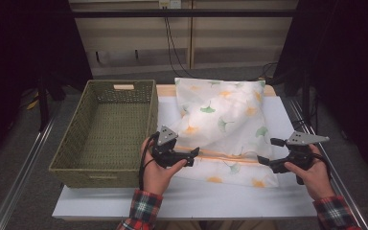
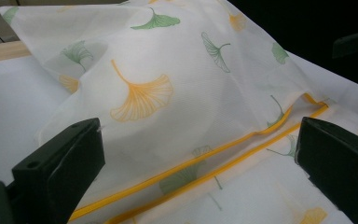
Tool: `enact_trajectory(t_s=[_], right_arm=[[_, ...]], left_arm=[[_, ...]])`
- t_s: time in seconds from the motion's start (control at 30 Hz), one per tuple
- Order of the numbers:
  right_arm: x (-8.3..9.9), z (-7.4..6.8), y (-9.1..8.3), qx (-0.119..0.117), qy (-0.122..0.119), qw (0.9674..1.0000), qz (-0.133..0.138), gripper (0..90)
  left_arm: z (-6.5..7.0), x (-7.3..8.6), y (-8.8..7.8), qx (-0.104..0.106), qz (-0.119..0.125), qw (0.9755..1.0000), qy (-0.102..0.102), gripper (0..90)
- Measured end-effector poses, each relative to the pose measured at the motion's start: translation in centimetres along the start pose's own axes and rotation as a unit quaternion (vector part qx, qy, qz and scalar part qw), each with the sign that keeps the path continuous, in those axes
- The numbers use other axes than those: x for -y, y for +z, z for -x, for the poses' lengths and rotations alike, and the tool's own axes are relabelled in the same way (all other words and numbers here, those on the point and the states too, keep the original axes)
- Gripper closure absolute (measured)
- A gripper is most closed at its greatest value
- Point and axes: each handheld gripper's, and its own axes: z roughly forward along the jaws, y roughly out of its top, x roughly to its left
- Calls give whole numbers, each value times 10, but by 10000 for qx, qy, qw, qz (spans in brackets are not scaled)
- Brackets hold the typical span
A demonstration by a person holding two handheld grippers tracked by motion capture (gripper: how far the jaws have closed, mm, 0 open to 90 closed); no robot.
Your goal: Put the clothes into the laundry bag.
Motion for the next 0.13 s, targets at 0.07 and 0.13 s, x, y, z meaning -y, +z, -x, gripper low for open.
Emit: enact_trajectory(t_s=[0.07, 0.13], right_arm=[[1, 1, 0, -19, -2, 10000, 3, 76], [2, 1, -1, -9, -1, 10000, 14, 76]], left_arm=[[-1, 1, 0, -39, -44, 10000, 9, 12], [-2, 2, 1, 6, -48, 10000, -29, 12]])
